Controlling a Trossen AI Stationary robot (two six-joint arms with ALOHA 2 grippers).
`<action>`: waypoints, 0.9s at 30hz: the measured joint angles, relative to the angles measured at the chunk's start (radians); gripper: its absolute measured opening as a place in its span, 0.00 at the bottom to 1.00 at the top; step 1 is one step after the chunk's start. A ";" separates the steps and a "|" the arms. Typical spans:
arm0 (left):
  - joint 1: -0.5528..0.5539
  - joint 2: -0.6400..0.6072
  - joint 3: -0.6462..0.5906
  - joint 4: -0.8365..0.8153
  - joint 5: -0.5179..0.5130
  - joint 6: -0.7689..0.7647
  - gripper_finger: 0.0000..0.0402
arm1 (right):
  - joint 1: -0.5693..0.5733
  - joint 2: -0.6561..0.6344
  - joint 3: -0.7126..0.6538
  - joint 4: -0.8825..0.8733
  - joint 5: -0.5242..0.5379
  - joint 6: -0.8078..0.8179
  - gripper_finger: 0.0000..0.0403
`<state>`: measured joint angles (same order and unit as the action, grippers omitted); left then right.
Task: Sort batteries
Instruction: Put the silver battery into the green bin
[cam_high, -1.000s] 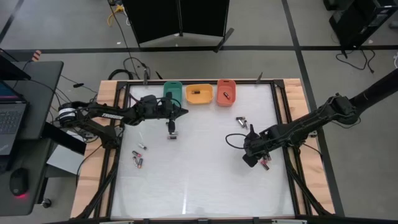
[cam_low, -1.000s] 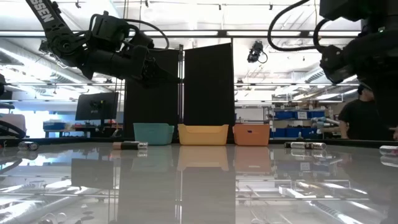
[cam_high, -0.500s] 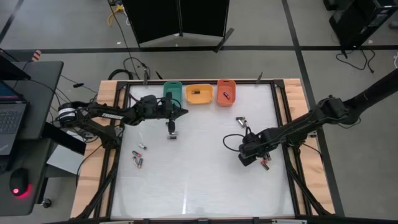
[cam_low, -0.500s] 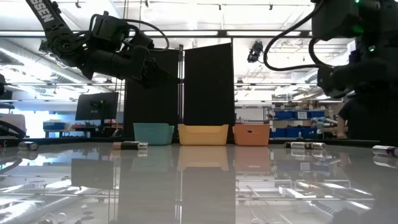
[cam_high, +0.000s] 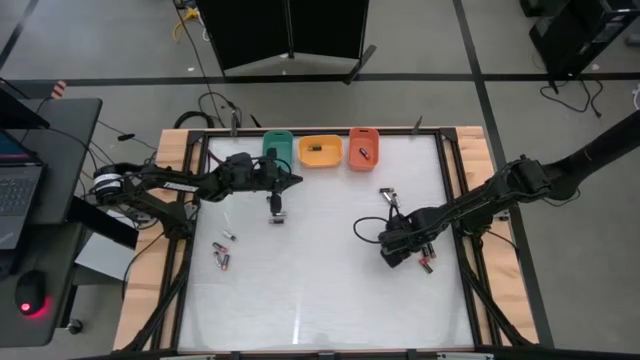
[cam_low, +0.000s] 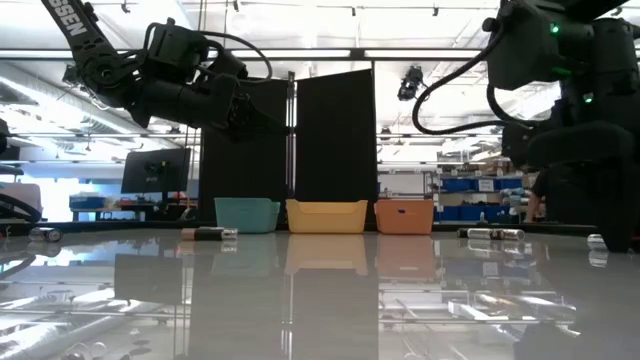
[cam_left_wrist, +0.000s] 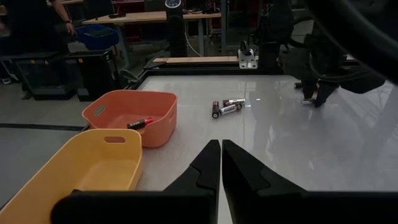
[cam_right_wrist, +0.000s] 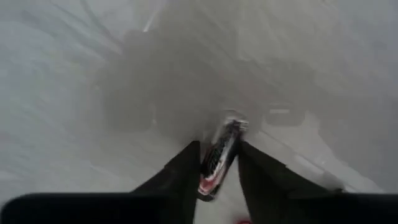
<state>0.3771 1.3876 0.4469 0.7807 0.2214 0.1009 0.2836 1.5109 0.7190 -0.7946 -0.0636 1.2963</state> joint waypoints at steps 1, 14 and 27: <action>0.000 0.000 0.000 0.000 0.000 0.000 0.06 | 0.000 -0.005 0.000 0.002 0.003 -0.011 0.23; 0.000 0.000 0.000 0.024 0.007 -0.119 0.06 | -0.005 -0.097 -0.007 0.099 0.229 -0.295 0.14; -0.079 0.000 0.000 0.146 0.079 -0.197 0.06 | -0.123 -0.121 -0.006 0.954 0.467 -1.058 0.14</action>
<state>0.2977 1.3876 0.4469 0.9269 0.3009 -0.0962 0.1604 1.3895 0.7129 0.1591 0.4033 0.2381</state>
